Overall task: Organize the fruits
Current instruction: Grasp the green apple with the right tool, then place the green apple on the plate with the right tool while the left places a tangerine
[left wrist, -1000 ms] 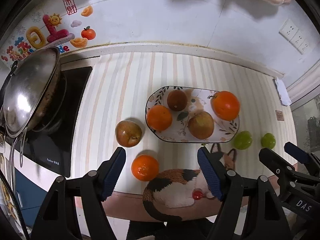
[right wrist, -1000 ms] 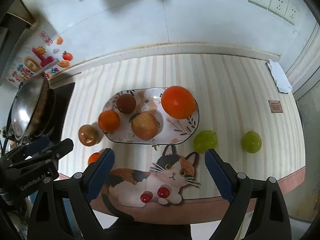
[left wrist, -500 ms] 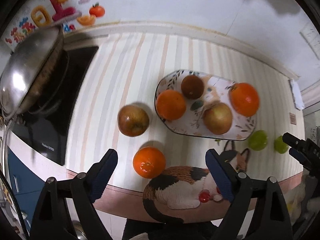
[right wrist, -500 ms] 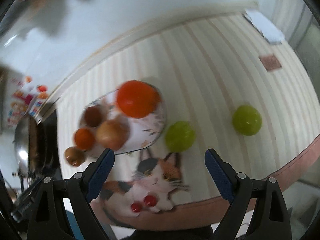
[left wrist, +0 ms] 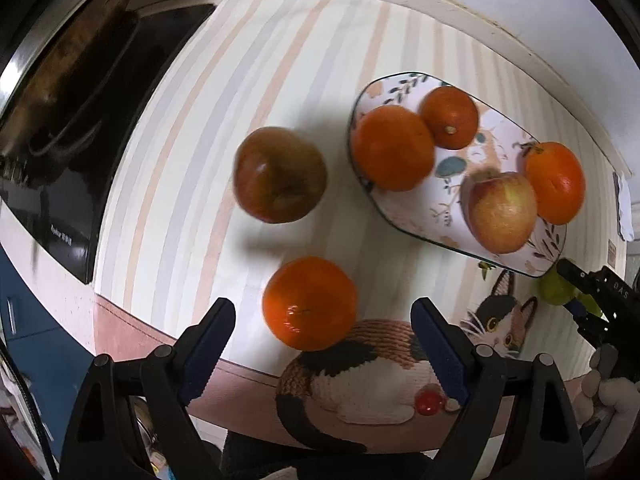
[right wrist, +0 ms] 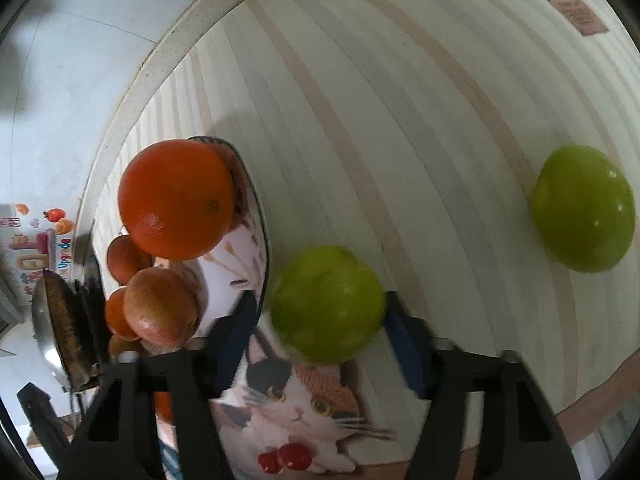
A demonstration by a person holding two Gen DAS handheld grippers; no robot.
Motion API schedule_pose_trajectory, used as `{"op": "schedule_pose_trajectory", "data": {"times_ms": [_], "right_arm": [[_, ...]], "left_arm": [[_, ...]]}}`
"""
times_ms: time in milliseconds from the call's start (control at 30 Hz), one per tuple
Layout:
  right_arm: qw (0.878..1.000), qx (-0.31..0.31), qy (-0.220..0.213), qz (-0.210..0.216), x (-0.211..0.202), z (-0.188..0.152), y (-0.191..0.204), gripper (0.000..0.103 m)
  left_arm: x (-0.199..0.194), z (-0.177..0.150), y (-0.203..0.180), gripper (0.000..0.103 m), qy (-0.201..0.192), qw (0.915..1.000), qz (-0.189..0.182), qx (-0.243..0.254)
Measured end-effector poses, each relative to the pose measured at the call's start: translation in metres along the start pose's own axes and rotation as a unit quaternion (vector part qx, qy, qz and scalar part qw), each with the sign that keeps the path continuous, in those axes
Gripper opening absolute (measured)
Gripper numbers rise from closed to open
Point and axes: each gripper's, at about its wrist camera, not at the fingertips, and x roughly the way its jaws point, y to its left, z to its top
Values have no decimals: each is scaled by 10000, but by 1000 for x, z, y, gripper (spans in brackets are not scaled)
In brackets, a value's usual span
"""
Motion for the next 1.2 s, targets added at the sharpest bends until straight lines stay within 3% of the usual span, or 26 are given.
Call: {"op": "schedule_pose_trajectory", "data": {"times_ms": [200, 333, 433, 600, 700, 1000, 1200], "right_arm": [[9955, -753, 94, -574, -4, -24, 18, 59], [9830, -1503, 459, -945, 2, -57, 34, 59], [9780, -1704, 532, -1082, 8, -72, 39, 59], [9761, -1738, 411, -1236, 14, -75, 50, 59], [9759, -1731, 396, -1268, 12, -75, 46, 59], [9775, -1625, 381, -1293, 13, -60, 50, 59], [9785, -1615, 287, -1247, 13, -53, 51, 59]], "left_arm": [[0, -6, 31, 90, 61, 9990, -174, -407], [11, -7, 41, 90, 268, 9988, -205, -365], [23, -2, 35, 90, 467, 9981, -308, -266], [50, 7, 16, 90, 681, 9967, -446, -24], [62, 12, 12, 64, 700, 9971, -308, -4], [72, 13, 5, 64, 610, 9978, -272, -7], [62, 14, 9, 63, 260, 9995, -170, 103]]}}
